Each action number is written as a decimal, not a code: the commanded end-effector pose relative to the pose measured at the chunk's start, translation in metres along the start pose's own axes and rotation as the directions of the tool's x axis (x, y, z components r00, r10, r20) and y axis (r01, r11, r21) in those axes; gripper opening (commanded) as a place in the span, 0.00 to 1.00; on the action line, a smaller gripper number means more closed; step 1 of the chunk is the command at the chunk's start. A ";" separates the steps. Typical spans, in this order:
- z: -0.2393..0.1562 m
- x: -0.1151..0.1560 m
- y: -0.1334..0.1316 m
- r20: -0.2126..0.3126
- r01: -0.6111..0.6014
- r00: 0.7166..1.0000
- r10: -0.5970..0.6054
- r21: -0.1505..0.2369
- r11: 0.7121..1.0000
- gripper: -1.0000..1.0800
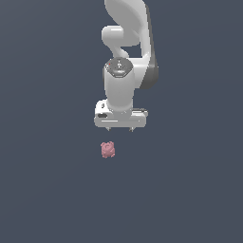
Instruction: Pick up the object and move it to a goal position.
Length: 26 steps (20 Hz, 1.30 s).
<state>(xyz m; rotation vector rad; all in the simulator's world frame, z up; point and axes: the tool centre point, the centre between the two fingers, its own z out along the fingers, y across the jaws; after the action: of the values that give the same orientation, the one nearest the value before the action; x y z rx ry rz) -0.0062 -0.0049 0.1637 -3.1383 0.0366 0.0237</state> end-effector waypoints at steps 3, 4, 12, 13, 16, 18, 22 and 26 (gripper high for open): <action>-0.001 0.000 -0.001 -0.001 0.004 1.000 -0.004 0.000 1.000 0.96; -0.003 0.001 -0.001 -0.003 0.008 1.000 -0.008 0.000 1.000 0.96; -0.017 0.006 -0.006 -0.015 0.051 0.999 -0.051 -0.002 0.999 0.96; -0.017 0.006 -0.006 -0.015 0.050 0.999 -0.050 -0.002 0.999 0.96; -0.017 0.006 -0.006 -0.015 0.047 0.999 -0.047 -0.002 0.999 0.96; -0.015 0.007 -0.006 -0.015 0.051 0.999 -0.051 -0.002 0.999 0.96; -0.007 0.011 0.001 -0.015 0.066 0.998 -0.066 -0.003 0.998 0.96; 0.008 0.017 0.013 -0.015 0.093 0.996 -0.093 -0.004 0.996 0.96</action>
<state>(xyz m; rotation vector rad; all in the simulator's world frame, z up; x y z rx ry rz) 0.0087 -0.0131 0.1616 -3.1394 -0.0938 -0.0009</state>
